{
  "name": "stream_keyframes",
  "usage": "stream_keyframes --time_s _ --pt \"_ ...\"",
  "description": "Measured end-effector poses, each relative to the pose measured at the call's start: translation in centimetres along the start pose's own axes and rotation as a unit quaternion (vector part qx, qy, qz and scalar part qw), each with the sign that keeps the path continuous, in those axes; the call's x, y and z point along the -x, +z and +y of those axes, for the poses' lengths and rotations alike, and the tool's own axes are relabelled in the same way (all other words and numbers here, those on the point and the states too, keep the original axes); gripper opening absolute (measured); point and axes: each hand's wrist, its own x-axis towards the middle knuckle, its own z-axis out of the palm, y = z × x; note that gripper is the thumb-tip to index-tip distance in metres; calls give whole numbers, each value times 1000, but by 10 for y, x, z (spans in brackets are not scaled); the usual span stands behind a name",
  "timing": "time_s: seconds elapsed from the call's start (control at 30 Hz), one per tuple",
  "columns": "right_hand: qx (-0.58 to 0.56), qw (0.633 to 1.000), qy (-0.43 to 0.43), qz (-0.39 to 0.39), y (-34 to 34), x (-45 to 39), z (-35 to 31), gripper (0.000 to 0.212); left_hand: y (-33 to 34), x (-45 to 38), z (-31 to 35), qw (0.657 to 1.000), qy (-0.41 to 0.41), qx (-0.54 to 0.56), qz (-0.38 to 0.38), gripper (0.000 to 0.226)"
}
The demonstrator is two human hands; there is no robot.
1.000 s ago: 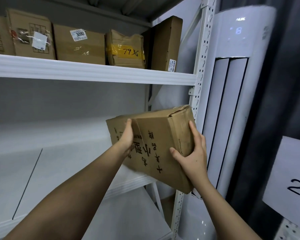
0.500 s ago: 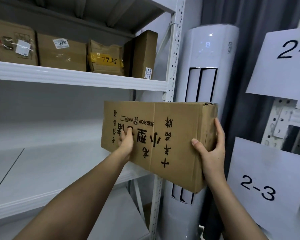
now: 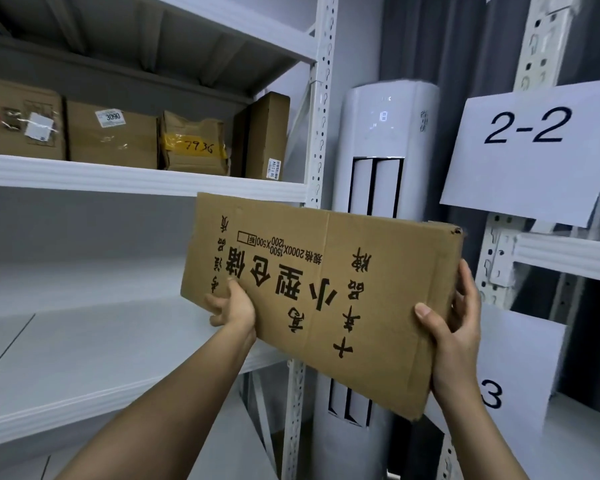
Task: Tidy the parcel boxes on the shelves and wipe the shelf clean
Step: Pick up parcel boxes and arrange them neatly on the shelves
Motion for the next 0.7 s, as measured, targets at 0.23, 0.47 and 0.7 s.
stream_keyframes --time_s 0.23,0.47,0.7 --pt "-20 998 -31 44 -35 -5 -25 79 23 41 15 996 38 32 -69 67" --pt "-47 989 -73 123 -49 -17 -45 77 51 80 40 974 151 1 -169 69" --pt "-75 976 -119 166 -31 -26 -61 76 68 104 65 942 204 -27 -264 72"
